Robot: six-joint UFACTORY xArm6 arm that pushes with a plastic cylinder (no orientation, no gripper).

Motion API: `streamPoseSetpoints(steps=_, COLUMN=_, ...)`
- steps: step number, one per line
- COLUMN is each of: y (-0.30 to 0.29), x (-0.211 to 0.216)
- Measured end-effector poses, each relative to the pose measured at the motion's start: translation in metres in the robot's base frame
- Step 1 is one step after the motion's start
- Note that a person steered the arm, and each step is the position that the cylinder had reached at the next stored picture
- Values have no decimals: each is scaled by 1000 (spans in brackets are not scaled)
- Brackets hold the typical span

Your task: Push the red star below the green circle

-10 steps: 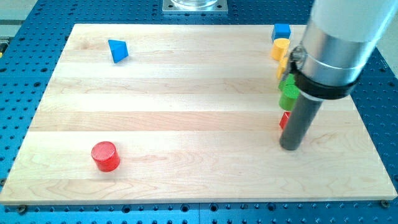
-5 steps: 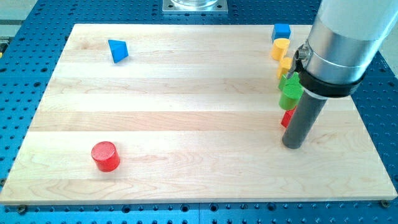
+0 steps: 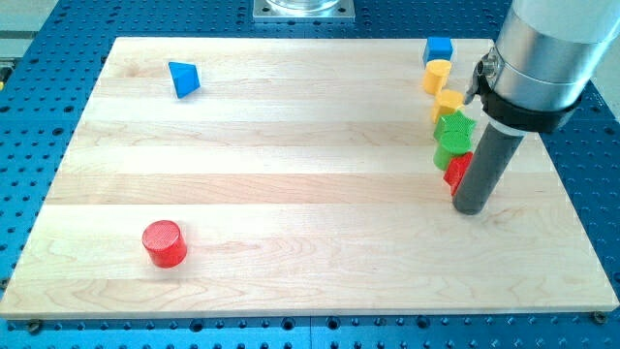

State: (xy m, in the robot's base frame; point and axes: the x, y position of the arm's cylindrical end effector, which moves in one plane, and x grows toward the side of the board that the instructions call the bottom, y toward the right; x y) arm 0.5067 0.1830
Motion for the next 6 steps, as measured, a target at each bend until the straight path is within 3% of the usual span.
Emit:
streamPoseSetpoints(steps=4, y=0, x=-9)
streamPoseSetpoints(steps=5, y=0, x=2)
streamPoseSetpoints(steps=6, y=-17, x=56)
